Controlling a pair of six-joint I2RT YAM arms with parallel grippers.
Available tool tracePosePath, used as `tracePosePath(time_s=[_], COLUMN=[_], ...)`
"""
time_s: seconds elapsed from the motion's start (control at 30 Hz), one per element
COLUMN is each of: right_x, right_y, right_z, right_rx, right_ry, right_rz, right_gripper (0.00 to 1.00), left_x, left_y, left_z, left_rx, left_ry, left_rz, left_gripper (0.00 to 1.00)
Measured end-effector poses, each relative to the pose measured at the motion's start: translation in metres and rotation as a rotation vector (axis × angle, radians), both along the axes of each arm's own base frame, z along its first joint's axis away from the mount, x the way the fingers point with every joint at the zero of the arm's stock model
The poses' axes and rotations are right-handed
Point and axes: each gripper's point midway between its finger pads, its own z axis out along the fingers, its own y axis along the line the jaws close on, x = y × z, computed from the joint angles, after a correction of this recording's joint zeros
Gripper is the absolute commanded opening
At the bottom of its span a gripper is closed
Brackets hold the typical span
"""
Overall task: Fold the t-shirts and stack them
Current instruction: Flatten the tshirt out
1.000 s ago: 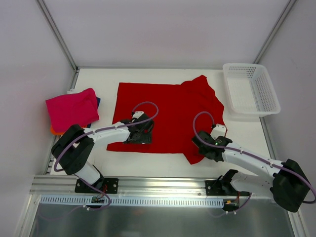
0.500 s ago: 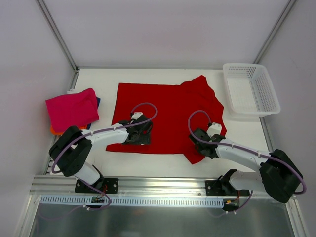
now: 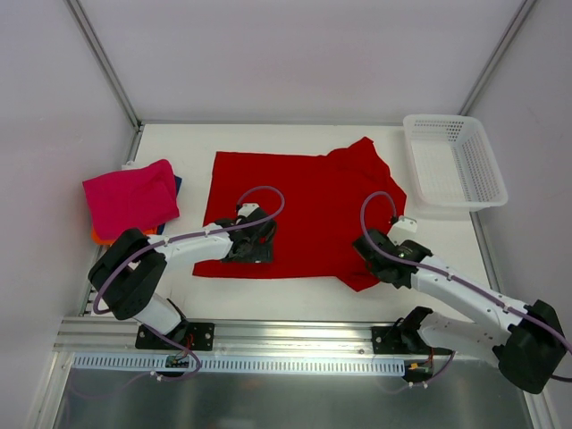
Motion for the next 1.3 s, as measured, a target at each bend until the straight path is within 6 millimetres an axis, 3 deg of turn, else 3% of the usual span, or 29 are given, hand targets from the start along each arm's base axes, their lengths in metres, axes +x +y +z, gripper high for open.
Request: tracePosePath(time_s=[0.13, 0.43, 0.57, 0.67, 0.8, 0.9, 1.0, 1.13, 1.2, 1.3], right_x=[0.002, -0.007, -0.011, -0.016, -0.016, -0.004, 0.016, 0.061, 0.088, 0.127], right_y=[-0.007, -0.019, -0.023, -0.032, -0.035, -0.027, -0.015, 0.004, 0.006, 0.003], right_z=[0.014, 0.011, 0.018, 0.026, 0.042, 0.06, 0.077, 0.083, 0.078, 0.072], right_rx=[-0.032, -0.118, -0.133, -0.153, -0.144, -0.13, -0.119, -0.059, -0.021, 0.032], right_ry=[-0.007, 0.068, 0.078, 0.082, 0.052, 0.012, -0.027, -0.041, -0.03, -0.006], right_rz=[-0.009, -0.011, -0.012, -0.01, 0.006, 0.034, 0.074, 0.096, 0.087, 0.068], right_gripper=[0.0, 0.06, 0.45, 0.6, 0.68, 0.7, 0.7, 0.68, 0.67, 0.67], left_x=[0.0, 0.0, 0.0, 0.0, -0.001, 0.006, 0.031, 0.08, 0.116, 0.177], left_y=[0.0, 0.0, 0.0, 0.002, 0.01, 0.006, -0.01, -0.03, -0.027, -0.003], left_z=[0.0, 0.0, 0.0, 0.001, 0.007, 0.026, 0.067, 0.137, 0.165, 0.18], left_rx=[-0.001, -0.001, -0.001, 0.002, 0.035, 0.024, -0.023, -0.101, -0.141, -0.176], left_ry=[0.0, -0.001, -0.001, -0.002, -0.011, -0.048, -0.151, -0.309, -0.362, -0.386], left_rz=[0.0, 0.001, 0.001, 0.002, -0.013, -0.033, -0.051, -0.053, -0.011, 0.078], left_gripper=[0.99, 0.99, 0.99, 0.99, 0.99, 0.99, 0.99, 0.99, 0.97, 0.95])
